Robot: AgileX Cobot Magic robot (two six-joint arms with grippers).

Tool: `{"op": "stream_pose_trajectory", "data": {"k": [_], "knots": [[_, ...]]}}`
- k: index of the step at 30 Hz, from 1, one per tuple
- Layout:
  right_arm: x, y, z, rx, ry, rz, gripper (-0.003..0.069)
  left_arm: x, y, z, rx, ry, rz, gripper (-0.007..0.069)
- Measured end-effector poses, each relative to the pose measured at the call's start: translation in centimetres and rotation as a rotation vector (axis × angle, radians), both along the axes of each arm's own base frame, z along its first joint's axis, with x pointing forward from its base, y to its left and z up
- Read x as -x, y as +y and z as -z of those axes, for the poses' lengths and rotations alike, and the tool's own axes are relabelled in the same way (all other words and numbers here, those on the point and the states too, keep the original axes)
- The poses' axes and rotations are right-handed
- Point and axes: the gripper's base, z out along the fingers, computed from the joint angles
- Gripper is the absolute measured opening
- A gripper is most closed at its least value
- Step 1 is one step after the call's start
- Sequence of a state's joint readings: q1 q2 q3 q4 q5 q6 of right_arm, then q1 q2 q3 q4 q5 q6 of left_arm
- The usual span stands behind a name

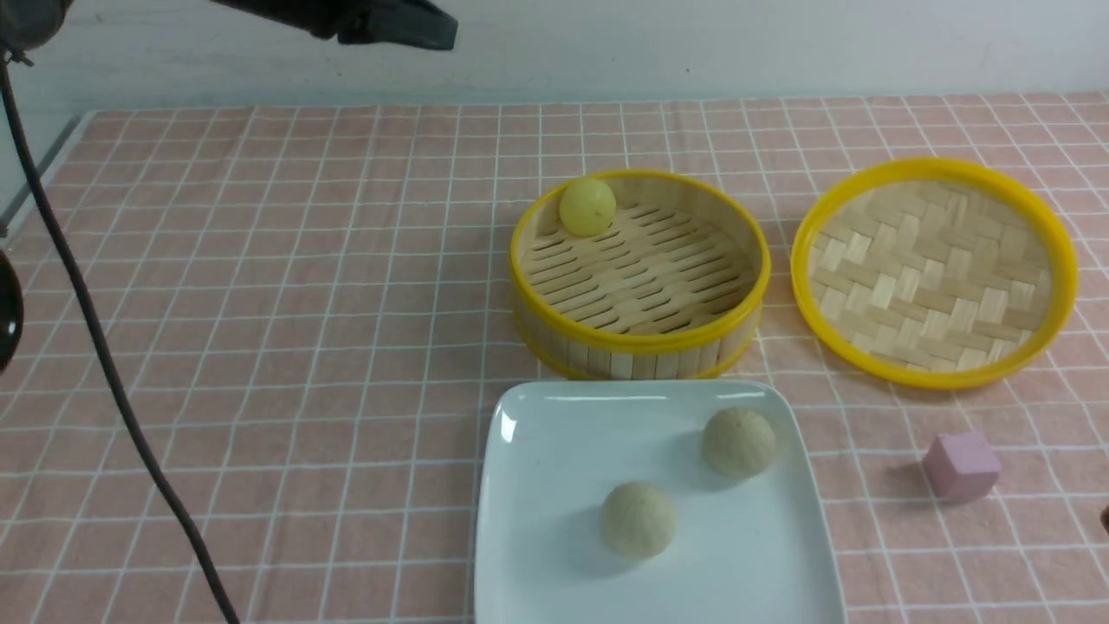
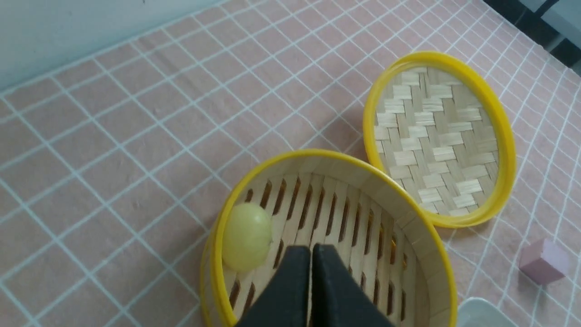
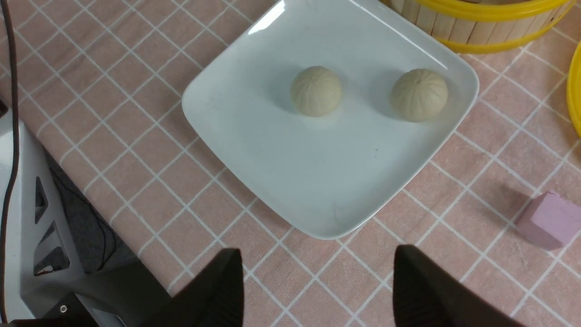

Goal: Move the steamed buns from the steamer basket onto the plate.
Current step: Use the left arm to grab the steamed stuffed bun that is closest to it

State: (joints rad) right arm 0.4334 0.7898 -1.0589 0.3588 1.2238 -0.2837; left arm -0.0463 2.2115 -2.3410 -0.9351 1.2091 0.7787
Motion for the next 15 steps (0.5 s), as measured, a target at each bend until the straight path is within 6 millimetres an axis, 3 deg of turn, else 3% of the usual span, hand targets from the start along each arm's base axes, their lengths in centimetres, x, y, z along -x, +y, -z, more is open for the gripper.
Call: {"op": "stream_pose_trajectory", "data": {"k": [4,7,10,15], "knots": [[0.0,0.0,0.0,0.003,0.004,-0.002,0.0442,0.0,-1.2,-1.3,-0.07,-0.099,-0.028,0.0041],[0.1,0.0,0.1,0.008,0.012,-0.005,0.0442,-0.3,-1.6,-1.1,-0.1,-0.128,-0.04,0.0044],[0.2,0.0,0.1,0.012,0.02,-0.008,0.0442,-1.0,-1.7,-0.2,-0.095,-0.126,-0.054,0.0044],[0.2,-0.1,0.2,0.017,0.025,-0.01,0.0442,-2.7,-2.1,3.1,-0.033,-0.066,-0.044,0.0044]]}}
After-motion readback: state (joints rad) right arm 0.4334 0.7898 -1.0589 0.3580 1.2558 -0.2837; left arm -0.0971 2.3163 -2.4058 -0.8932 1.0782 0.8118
